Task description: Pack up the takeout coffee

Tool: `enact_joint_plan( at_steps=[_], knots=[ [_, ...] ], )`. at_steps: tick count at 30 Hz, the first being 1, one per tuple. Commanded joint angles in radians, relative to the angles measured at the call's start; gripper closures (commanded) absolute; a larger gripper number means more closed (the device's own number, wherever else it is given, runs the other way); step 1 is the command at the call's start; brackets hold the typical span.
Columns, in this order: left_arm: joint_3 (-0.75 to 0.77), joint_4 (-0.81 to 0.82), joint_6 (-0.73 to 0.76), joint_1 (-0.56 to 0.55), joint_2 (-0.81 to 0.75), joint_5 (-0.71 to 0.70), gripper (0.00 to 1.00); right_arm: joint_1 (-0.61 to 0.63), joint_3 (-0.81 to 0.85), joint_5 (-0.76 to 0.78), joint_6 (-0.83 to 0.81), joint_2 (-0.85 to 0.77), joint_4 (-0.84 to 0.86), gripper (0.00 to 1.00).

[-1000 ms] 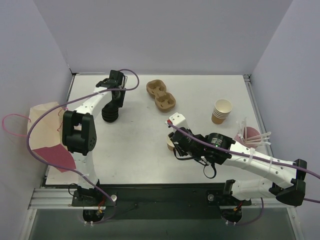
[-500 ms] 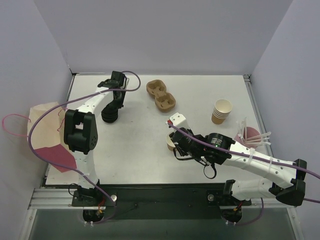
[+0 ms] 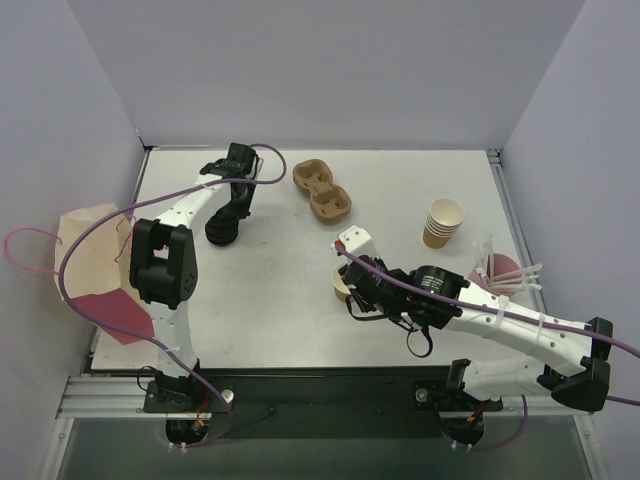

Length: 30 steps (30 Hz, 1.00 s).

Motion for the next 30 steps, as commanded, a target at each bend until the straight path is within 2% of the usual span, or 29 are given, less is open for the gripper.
enact_joint_plan(
  at_steps=[1,4,30],
  knots=[
    [0.029,-0.008,0.010,-0.001,-0.046,-0.032,0.70,0.009,0.012,0.023,0.010,-0.006,-0.026,0.73],
    [0.029,-0.008,0.010,-0.001,-0.052,-0.031,0.72,0.009,0.009,0.025,0.011,-0.009,-0.028,0.73],
    [0.055,-0.026,-0.009,-0.004,-0.079,-0.020,0.72,0.009,0.028,0.006,0.013,0.017,-0.028,0.73]
  ],
)
